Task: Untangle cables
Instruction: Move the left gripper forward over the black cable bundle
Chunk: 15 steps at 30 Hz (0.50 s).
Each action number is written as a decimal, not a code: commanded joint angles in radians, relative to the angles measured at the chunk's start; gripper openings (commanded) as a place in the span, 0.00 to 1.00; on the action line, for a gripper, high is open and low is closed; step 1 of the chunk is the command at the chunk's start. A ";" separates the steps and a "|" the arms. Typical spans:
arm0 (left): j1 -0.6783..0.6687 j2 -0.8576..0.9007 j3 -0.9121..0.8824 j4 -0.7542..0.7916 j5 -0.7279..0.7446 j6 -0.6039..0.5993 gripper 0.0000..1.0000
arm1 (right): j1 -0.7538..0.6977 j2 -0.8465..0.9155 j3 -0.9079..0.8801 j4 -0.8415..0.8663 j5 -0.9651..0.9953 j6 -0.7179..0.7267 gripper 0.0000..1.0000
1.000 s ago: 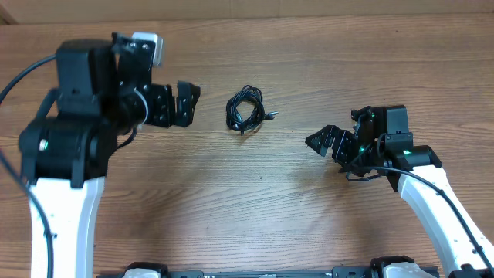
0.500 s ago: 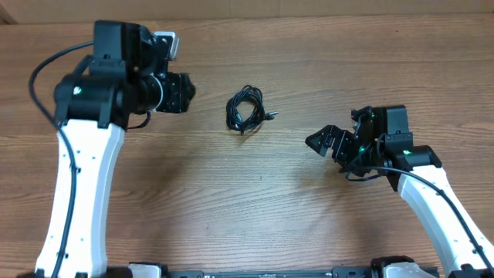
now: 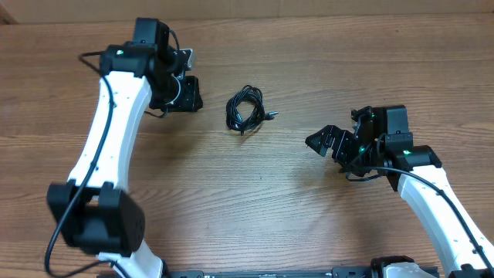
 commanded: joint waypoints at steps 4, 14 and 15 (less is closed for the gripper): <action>-0.031 0.136 0.019 0.106 0.012 -0.064 0.55 | -0.002 0.000 0.018 0.003 0.007 -0.001 1.00; -0.084 0.340 0.019 0.255 0.024 -0.199 0.47 | -0.002 0.000 0.018 0.003 0.007 -0.001 1.00; -0.088 0.354 0.019 0.258 0.029 -0.199 0.45 | -0.002 0.000 0.018 0.003 0.007 -0.001 1.00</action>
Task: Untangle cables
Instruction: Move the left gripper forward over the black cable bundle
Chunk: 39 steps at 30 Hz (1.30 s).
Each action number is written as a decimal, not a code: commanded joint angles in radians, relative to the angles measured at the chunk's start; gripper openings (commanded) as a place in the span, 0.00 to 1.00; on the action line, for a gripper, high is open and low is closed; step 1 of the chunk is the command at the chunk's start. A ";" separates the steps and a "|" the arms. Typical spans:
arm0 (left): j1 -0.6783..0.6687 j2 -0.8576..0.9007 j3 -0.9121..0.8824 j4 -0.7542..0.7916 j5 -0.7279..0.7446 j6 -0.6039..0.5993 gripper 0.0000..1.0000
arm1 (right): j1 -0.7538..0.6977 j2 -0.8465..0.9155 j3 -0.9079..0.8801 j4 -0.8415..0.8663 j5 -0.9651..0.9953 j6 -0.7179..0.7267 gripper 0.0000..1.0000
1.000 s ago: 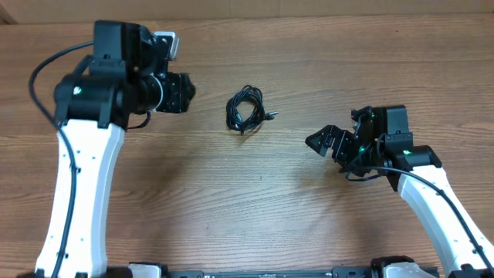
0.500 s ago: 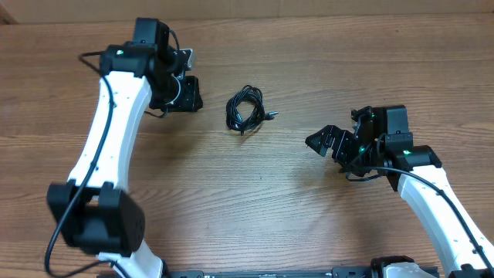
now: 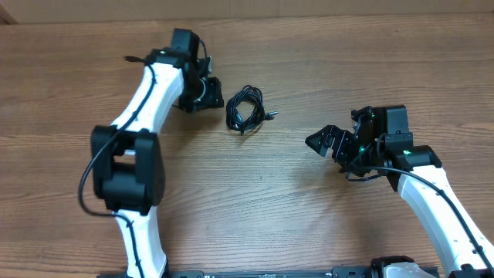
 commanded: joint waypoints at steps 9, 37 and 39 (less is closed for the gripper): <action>-0.038 0.095 0.019 0.066 0.092 -0.045 0.45 | -0.002 0.000 0.018 0.003 0.007 0.000 1.00; -0.146 0.097 -0.031 0.052 -0.053 -0.053 0.24 | -0.002 0.000 0.018 0.003 0.007 0.000 1.00; -0.148 0.097 -0.034 0.039 -0.084 -0.049 0.18 | -0.002 0.000 0.018 0.003 0.007 0.000 1.00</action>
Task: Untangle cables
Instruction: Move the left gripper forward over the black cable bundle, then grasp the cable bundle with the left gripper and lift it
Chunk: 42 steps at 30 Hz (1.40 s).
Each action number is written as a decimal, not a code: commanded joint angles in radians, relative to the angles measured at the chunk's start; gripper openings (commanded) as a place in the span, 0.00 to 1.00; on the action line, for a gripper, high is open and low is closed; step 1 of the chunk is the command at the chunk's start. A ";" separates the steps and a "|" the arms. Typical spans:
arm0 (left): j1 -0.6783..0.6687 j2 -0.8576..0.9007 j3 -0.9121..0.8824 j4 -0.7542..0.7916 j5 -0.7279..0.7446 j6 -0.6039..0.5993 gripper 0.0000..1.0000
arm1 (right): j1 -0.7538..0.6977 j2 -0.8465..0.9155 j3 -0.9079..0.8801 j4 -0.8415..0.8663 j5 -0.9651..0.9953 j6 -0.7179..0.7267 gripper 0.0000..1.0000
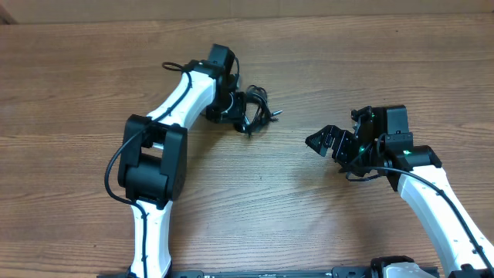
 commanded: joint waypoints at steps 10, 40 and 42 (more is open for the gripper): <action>0.010 0.016 -0.020 -0.108 -0.151 0.216 0.04 | -0.002 0.000 0.018 0.018 0.020 0.000 1.00; -0.031 0.016 0.041 -0.185 0.492 0.945 0.04 | -0.001 0.129 0.011 0.022 -0.073 0.299 0.96; -0.032 0.016 0.041 -0.185 0.514 0.948 0.04 | -0.001 0.164 0.011 0.022 -0.073 0.328 0.91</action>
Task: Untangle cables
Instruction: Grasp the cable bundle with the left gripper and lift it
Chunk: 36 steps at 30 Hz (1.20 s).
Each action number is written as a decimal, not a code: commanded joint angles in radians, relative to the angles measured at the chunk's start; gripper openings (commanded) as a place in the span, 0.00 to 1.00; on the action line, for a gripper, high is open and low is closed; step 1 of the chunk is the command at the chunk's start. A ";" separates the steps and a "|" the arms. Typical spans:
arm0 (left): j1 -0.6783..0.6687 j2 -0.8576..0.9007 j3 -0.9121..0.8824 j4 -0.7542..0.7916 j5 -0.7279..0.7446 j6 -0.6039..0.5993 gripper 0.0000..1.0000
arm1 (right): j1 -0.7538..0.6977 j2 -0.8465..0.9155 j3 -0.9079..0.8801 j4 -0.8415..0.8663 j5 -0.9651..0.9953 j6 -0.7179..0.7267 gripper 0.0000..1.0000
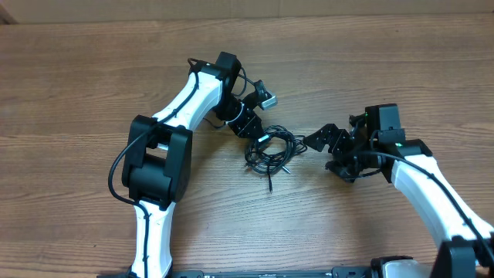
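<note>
A black cable bundle (272, 152) lies in loose loops on the wooden table (77, 93), with one end sticking out toward the front. My left gripper (258, 137) reaches down onto the bundle's upper left edge and looks shut on a strand there. My right gripper (315, 144) is open just to the right of the bundle, its fingertips close to the outer loops with nothing between them. The exact grip point is hidden under the left wrist.
Only the two white arms stand on the table: the left arm's elbow (158, 158) at centre left, the right arm (432, 185) coming in from the lower right.
The left gripper and the cable bundle have shifted down and to the right, and the loops are looser and more spread. The right gripper has moved left, close to the bundle.
The left gripper began far left of the coiled cable, then stood just beside it, then was on the coil. Now the coil sits lower and further right, partly opened out, held at the left gripper. The right arm stayed still until its recent shift toward the bundle.
</note>
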 commanded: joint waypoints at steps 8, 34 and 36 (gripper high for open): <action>-0.016 0.014 0.023 -0.013 0.093 0.062 0.04 | -0.002 0.108 0.011 0.040 -0.011 0.201 0.61; -0.045 0.014 0.022 -0.027 0.106 0.089 0.04 | -0.001 0.108 0.011 0.147 0.074 0.459 0.50; -0.047 0.014 0.022 -0.027 0.125 0.099 0.04 | 0.000 0.108 0.011 0.146 0.074 0.459 0.49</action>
